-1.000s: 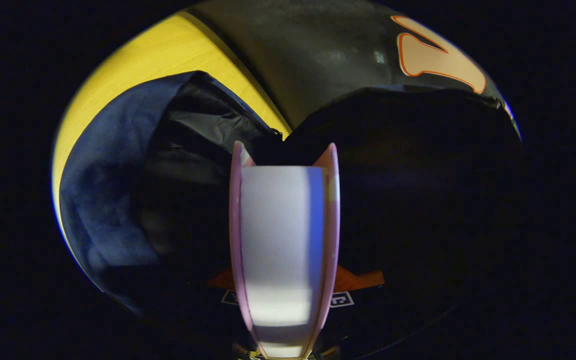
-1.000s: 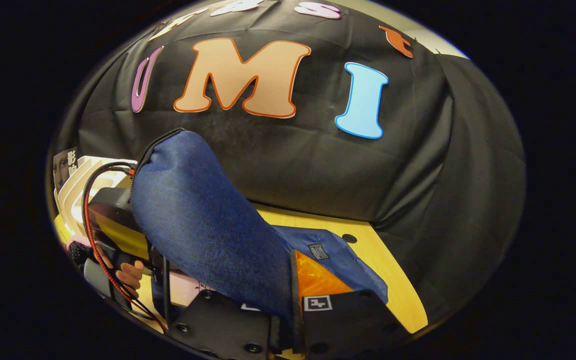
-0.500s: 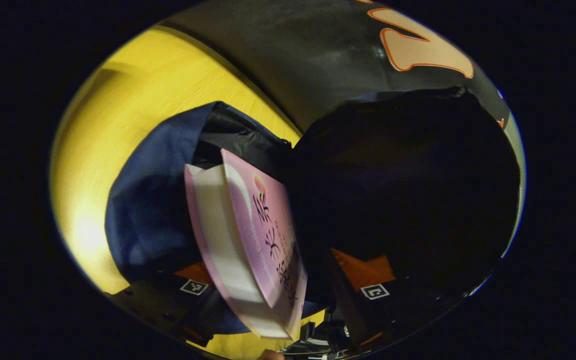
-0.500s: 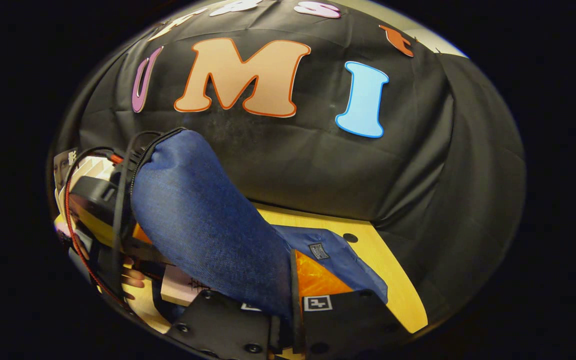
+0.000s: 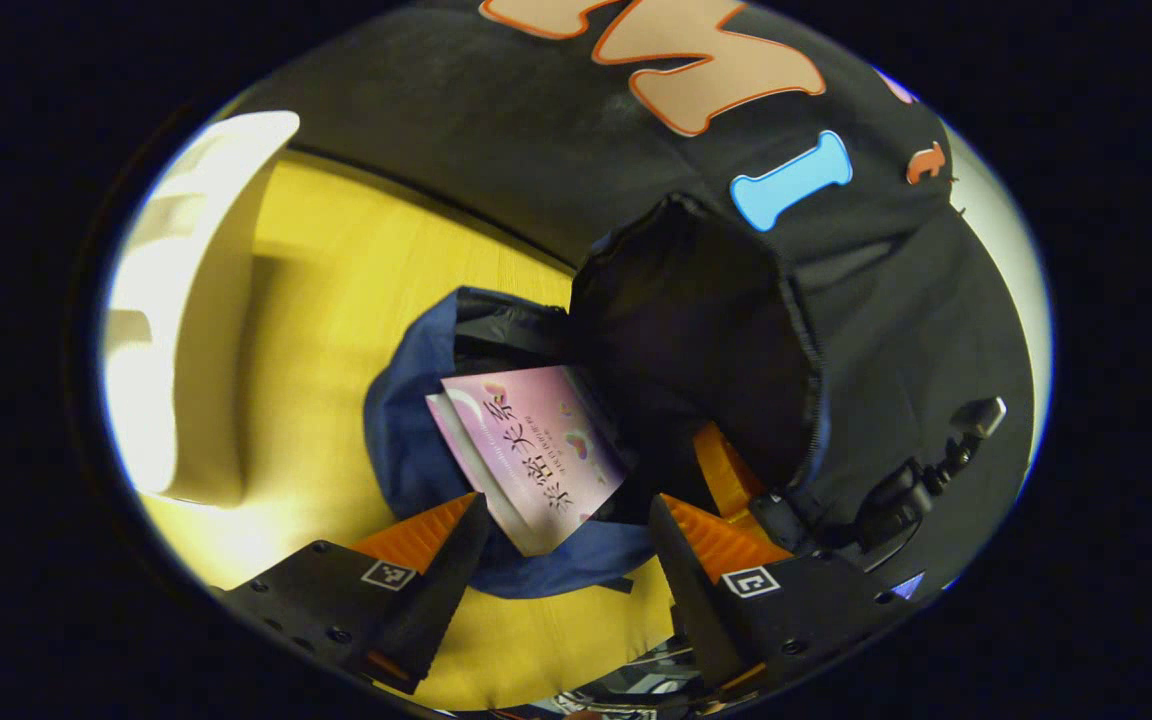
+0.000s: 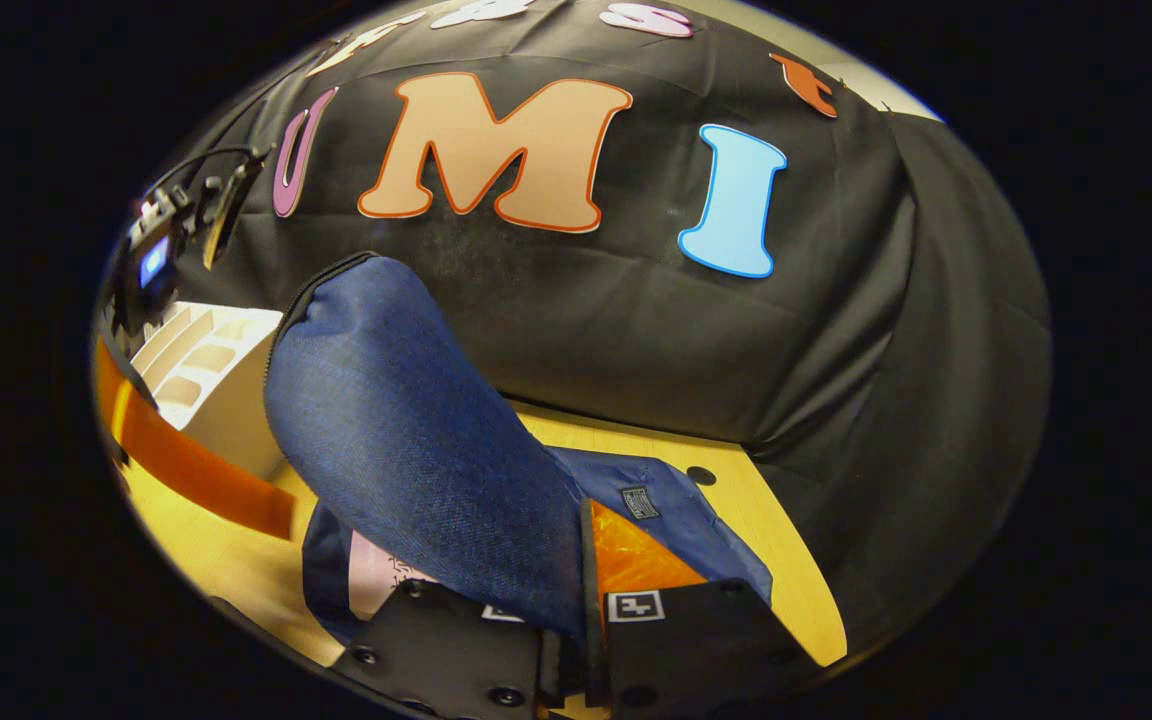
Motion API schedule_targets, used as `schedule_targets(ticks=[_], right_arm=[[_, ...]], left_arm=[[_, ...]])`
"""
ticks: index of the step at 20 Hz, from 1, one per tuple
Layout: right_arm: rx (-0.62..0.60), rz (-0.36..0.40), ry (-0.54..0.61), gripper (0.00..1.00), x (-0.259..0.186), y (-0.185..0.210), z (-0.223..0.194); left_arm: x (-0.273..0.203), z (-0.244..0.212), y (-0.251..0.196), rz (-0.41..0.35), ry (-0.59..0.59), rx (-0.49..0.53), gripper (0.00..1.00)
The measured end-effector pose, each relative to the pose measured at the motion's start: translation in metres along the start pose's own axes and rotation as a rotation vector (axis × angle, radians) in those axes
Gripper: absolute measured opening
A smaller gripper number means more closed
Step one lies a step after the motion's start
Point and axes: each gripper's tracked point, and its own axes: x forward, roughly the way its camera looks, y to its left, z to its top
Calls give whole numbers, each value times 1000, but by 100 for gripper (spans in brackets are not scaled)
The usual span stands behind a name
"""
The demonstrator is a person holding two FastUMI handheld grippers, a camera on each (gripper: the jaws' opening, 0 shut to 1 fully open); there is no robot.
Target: Open the schoolbag, grab two books from the bookshelf and put them into the schoolbag.
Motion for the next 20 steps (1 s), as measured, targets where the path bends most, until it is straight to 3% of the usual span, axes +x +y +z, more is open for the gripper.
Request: schedule_targets(ticks=[1, 6, 11, 14, 17, 20], right_arm=[[-3, 0, 2, 9, -1, 1, -1], [-25, 5, 2, 9, -2, 3, -2], [-41, 9, 3, 9, -2, 8, -4], [-42, 8, 6, 9, -3, 8, -4], [-37, 6, 8, 9, -1, 9, -4], [-41, 6, 9, 9, -1, 9, -3]], left_arm=[[-14, 4, 1, 15, -11, 11, 95], [-92, 41, 22, 100, -80, 52, 95], [-181, 80, 65, 243, -126, 55, 94], [-243, 98, 104, 384, -137, 28, 93], [-303, 114, 151, 563, -124, 95, 93], [-344, 126, 183, 675, -93, 124, 92]])
